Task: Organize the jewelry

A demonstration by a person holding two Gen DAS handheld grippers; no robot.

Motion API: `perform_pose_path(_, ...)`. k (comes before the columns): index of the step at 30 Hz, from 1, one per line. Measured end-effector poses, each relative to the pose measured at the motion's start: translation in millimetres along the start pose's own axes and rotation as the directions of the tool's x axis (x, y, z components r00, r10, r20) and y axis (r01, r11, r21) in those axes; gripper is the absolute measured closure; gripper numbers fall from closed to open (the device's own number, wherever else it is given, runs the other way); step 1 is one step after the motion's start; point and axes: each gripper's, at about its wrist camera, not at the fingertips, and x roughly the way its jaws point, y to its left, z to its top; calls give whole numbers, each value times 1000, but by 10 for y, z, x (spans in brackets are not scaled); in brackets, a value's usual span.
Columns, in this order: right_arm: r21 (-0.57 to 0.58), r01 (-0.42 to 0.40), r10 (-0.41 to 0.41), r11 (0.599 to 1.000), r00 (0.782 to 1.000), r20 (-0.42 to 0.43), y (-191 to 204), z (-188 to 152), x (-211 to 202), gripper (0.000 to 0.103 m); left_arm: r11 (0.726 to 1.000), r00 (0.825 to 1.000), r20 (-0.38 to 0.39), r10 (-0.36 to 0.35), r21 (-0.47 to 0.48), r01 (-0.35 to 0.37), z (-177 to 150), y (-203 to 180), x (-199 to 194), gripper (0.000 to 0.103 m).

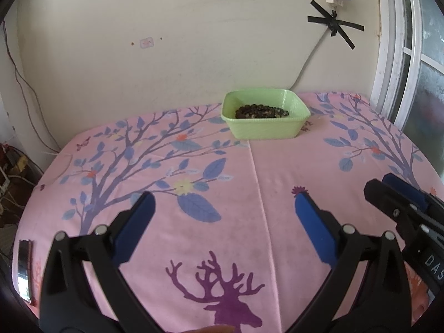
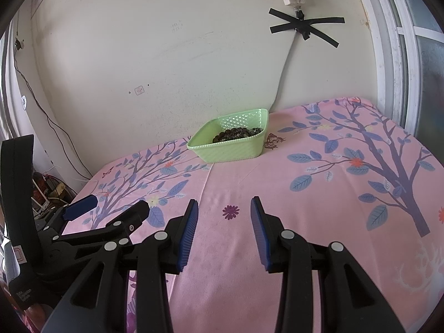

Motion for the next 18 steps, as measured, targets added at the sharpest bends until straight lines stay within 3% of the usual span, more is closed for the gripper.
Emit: perform_pose_path(18, 0, 4, -4, 1000, 1000, 2, 10, 5, -5, 91, 1000, 1000, -7, -9, -4, 9, 2, -8, 16, 6)
